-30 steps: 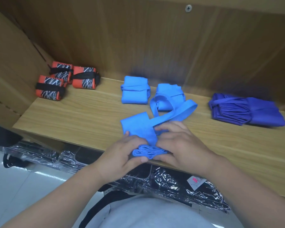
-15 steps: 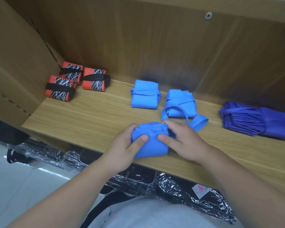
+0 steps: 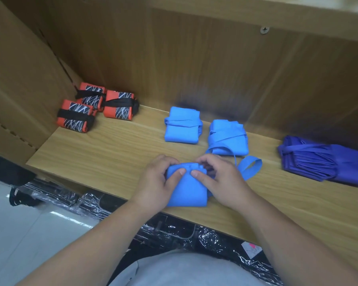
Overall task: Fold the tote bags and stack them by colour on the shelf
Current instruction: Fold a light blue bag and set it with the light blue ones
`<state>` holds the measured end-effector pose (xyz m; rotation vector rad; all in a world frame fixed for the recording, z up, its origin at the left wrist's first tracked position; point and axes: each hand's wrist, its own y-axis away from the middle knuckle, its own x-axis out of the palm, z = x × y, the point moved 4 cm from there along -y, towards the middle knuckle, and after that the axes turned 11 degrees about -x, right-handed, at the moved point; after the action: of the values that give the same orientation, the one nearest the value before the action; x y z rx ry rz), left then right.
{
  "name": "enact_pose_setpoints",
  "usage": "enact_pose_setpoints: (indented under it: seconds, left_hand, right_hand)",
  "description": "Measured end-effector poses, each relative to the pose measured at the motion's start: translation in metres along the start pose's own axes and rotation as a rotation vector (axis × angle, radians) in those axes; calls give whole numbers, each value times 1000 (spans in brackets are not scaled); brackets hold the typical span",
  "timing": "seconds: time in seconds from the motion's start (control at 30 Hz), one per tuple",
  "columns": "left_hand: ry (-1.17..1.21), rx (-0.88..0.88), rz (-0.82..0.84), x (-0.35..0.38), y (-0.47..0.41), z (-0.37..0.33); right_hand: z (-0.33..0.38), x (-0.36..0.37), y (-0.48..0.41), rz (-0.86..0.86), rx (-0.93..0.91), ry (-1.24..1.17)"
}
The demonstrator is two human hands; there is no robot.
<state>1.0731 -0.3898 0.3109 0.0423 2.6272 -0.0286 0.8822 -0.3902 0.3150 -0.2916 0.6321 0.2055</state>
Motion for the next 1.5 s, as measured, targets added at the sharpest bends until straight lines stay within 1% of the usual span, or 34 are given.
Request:
enact_pose_setpoints:
  seconds: [0.07, 0.13, 0.27, 0.37, 0.4, 0.47, 0.53, 0.63, 0.67, 0.73, 0.83, 0.9, 1.0, 1.13, 1.23, 1.3, 1.37, 1.5]
  left_hand:
    - [-46, 28, -8, 3, -4, 7]
    - [-87, 3, -8, 5, -7, 11]
    - [-194, -15, -82, 5, -10, 14]
    - [-276, 10, -105, 6, -11, 11]
    - [-281, 9, -114, 5, -11, 9]
    - [-218, -32, -123, 0, -9, 6]
    - [-199, -79, -95, -2, 0, 3]
    - [-453, -52, -25, 6, 15, 4]
    - [-500, -51, -12, 8, 16, 6]
    - [-517, -67, 2, 7, 11, 7]
    - [-510, -70, 55, 4, 2, 4]
    - [-467, -72, 93, 4, 1, 4]
    - [-287, -108, 140, 3, 3, 7]
    - [189, -323, 174, 1, 13, 0]
    - [443, -474, 95, -1, 14, -15]
    - [528, -535, 77, 0, 14, -24]
    - [561, -556, 52, 1, 14, -29]
    - [591, -520, 42, 0, 10, -41]
  right_hand:
    - [-2, 5, -2, -5, -8, 32]
    - [-3, 6, -6, -24, 3, 62]
    - [-4, 7, -12, -35, -22, 125]
    - [-1, 8, -16, -32, -28, 165]
    - [1, 8, -17, -29, -24, 183]
    - [2, 10, -19, -21, -16, 224]
    - [2, 12, -18, -30, 11, 235]
    - [1, 13, -16, -59, 57, 228]
    - [1, 13, -17, -59, 65, 223]
    - [2, 12, -19, -24, 80, 216]
    - [0, 11, -20, 130, 91, 267]
    - [1, 11, -19, 190, 77, 290]
    - [1, 9, -17, 185, 31, 253]
    - [14, 8, -11, 89, -33, 13]
    - [27, 6, -8, -7, -53, -126]
    - [30, 4, -7, -29, -33, -175]
    - [31, 0, -4, -32, -38, -168]
    - [27, -9, 1, -47, 32, -174]
